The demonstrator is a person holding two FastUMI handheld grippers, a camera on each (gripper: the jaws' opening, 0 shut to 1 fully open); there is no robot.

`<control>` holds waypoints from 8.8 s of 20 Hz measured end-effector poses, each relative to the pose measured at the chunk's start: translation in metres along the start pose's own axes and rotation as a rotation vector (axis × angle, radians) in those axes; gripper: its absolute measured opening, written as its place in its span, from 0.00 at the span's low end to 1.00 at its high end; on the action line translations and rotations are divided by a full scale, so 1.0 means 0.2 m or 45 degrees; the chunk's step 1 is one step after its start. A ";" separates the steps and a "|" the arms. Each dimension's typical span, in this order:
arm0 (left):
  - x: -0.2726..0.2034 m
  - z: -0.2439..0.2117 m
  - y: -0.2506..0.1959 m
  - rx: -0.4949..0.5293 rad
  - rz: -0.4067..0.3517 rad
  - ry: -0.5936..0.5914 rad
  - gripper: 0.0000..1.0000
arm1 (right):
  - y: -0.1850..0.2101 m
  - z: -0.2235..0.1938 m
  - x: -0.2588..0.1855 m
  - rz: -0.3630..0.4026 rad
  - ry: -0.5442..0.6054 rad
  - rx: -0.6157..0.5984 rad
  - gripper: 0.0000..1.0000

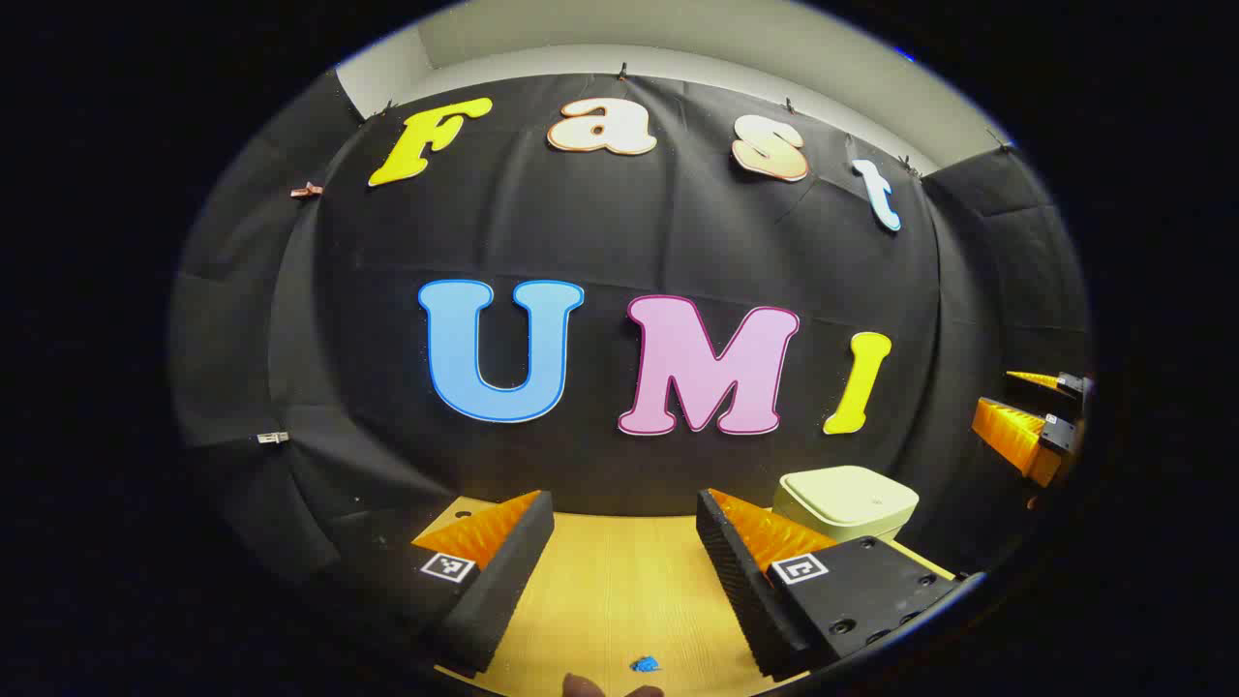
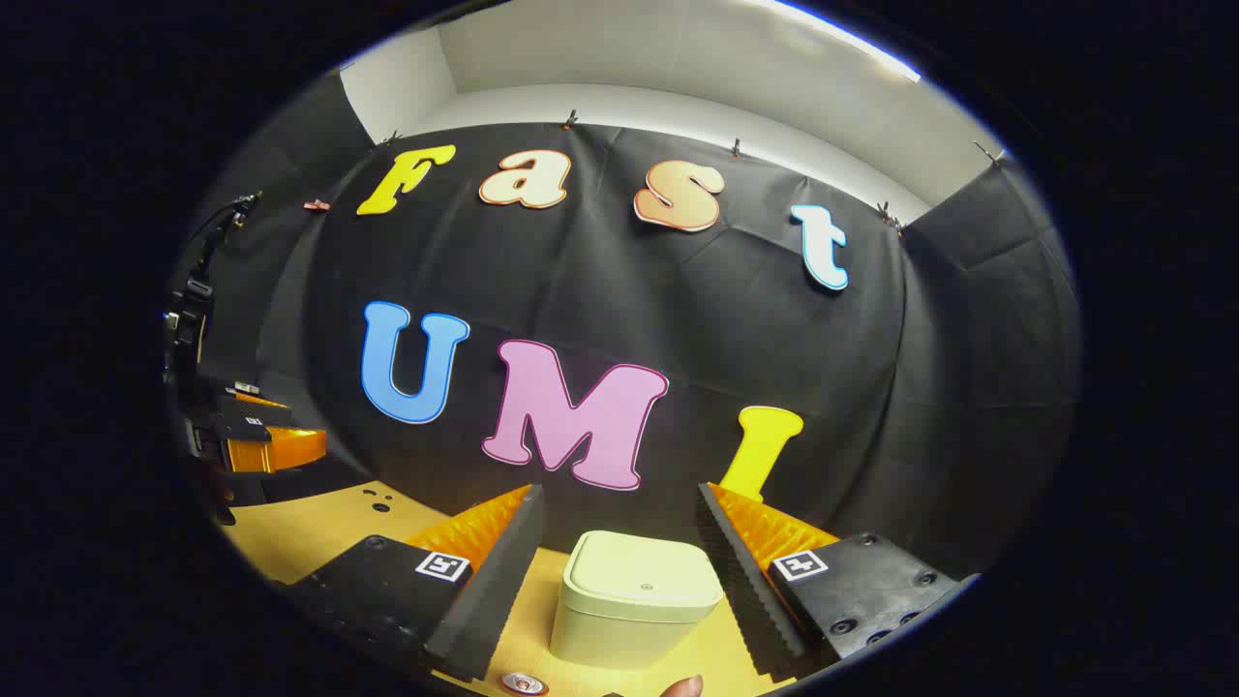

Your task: Press the lid of the desktop garbage bin to open it, pick up the crumpled paper on the desktop and throw it into the bin, then pick up the pop can on the desktop and drop it into the bin, and finally close the garbage bin lid.

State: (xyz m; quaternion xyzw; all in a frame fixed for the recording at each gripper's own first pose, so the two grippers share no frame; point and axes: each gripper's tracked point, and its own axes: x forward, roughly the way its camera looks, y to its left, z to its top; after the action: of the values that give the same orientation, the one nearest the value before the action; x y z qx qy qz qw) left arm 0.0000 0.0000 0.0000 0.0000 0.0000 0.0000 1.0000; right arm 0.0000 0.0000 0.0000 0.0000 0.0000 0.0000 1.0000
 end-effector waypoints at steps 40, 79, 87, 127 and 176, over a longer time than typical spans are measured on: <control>0.06 -0.06 0.04 -0.004 0.021 -0.010 0.95 | -0.12 -0.68 0.45 0.100 0.550 0.198 0.05; 0.12 -0.29 -0.01 -0.023 0.050 0.125 0.95 | -0.33 -0.62 0.63 -0.005 0.279 0.288 0.07; 0.16 -0.72 -0.15 -0.013 -0.114 0.356 0.95 | -0.33 -0.54 0.48 0.032 0.217 0.257 0.63; 0.33 -1.79 -0.26 0.122 -0.299 0.840 0.31 | -0.21 -0.71 -0.04 0.147 0.386 0.045 0.79; 0.57 -0.49 -0.79 0.108 -0.465 0.115 0.97 | 0.09 -1.16 -0.15 0.299 0.620 0.223 0.98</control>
State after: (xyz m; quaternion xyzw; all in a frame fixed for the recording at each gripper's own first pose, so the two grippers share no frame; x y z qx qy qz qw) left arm 0.1147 -0.1588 -0.0980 0.0422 0.0448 -0.1815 0.9815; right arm -0.0301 0.0183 -0.2326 0.0865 0.2401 0.1158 0.9599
